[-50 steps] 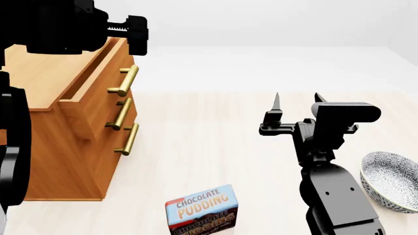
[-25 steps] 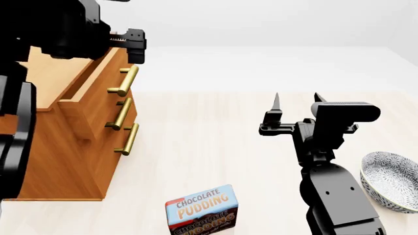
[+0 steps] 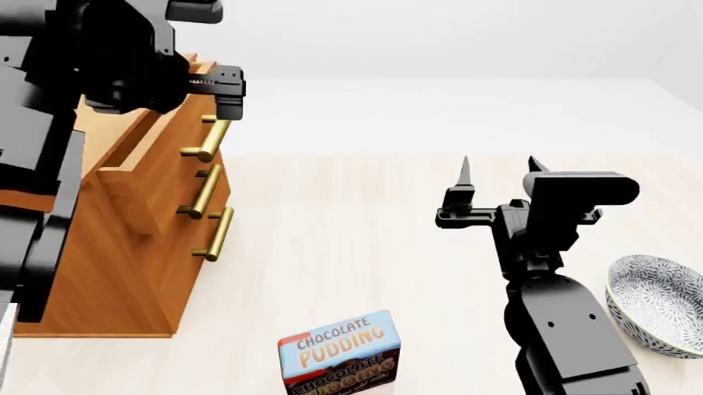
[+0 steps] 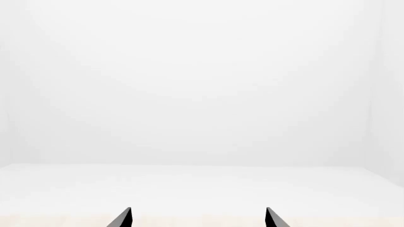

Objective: Put the butter at the back in the top drawer of the cabinet and close it.

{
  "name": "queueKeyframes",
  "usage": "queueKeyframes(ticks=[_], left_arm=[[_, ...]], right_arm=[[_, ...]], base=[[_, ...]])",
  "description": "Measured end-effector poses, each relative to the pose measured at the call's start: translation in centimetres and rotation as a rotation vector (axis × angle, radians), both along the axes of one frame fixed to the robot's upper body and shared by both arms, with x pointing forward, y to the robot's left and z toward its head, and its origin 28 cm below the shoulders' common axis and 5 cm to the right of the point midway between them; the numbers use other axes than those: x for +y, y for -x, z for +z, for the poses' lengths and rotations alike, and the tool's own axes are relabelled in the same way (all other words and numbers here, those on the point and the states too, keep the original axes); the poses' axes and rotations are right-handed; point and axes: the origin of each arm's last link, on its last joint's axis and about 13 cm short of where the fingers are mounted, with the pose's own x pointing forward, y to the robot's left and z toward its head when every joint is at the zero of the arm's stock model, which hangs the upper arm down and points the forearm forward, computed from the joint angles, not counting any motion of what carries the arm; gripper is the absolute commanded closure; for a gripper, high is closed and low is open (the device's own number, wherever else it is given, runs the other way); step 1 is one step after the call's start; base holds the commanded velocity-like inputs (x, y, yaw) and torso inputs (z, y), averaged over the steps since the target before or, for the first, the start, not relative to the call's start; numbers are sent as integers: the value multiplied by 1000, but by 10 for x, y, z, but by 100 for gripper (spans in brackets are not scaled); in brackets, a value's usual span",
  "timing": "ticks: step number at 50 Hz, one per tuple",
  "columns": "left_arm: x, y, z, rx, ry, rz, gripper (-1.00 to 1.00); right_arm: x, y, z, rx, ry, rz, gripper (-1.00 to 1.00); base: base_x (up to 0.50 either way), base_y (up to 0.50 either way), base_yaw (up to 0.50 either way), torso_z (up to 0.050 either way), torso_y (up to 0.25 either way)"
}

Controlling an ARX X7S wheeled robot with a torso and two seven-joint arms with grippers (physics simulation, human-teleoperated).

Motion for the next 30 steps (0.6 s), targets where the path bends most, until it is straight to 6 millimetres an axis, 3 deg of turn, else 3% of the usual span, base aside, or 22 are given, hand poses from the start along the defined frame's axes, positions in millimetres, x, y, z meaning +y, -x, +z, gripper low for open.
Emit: queueKeyframes(ticks=[30], left_arm=[[2, -5, -18, 64, -5, 35, -100]], right_arm=[[-1, -1, -1, 3, -3, -2, -100]], base=[[0, 0, 0, 0, 0]])
